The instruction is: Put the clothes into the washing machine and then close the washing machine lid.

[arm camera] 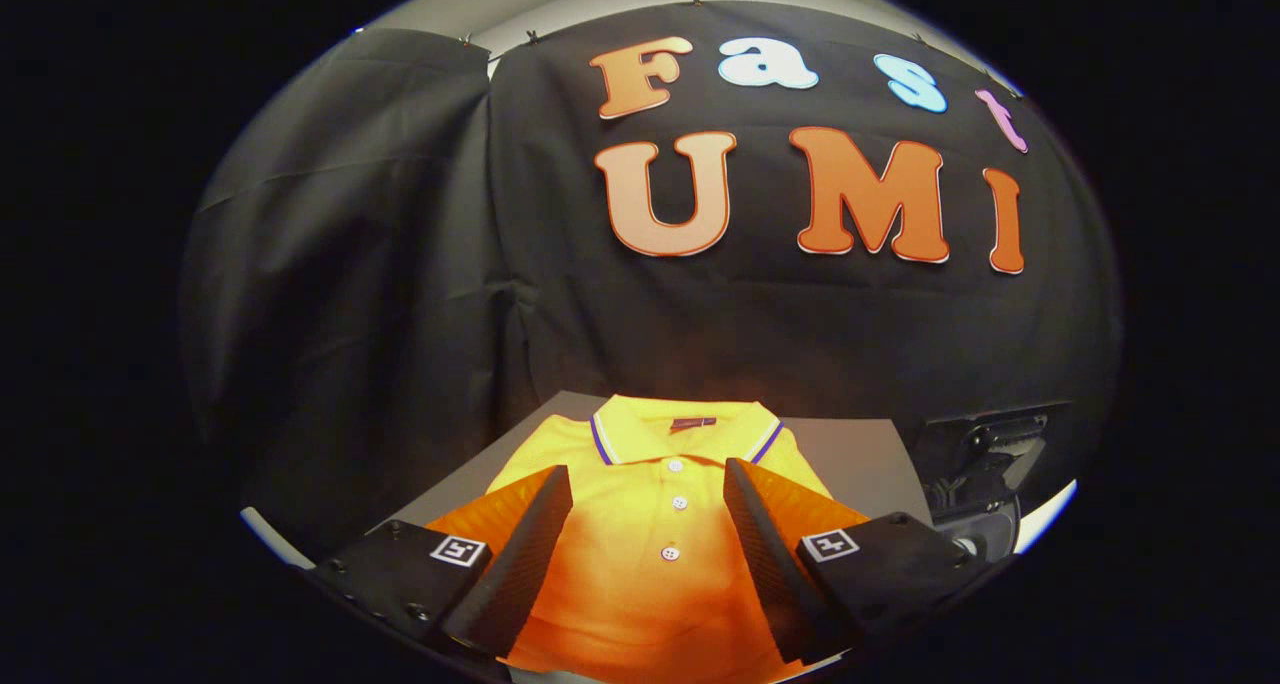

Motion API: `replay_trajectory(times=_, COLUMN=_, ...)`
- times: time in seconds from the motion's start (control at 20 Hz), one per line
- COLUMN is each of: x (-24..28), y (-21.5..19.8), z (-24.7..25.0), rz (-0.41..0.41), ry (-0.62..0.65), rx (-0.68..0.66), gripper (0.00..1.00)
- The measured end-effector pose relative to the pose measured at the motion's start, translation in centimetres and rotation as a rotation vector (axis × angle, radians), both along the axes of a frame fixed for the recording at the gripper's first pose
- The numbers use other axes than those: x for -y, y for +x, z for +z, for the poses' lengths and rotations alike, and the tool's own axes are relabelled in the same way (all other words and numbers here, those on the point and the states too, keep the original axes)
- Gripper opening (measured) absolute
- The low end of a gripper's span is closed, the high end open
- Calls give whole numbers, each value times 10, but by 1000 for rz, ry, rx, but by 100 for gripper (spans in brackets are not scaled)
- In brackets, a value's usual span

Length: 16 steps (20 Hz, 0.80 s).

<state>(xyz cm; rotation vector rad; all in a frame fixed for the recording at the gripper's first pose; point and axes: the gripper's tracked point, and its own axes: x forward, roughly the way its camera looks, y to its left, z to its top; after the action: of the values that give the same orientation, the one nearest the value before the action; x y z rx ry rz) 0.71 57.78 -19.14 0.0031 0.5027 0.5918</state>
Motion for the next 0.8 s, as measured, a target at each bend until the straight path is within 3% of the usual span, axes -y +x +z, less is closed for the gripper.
replay_trajectory(times=0.5, x=6, y=4, z=-49, rz=-60, ry=-62, rx=-173, gripper=98)
replay_trajectory(times=0.8, x=6, y=2, z=-50, rz=-48, ry=-94, rx=-147, gripper=96)
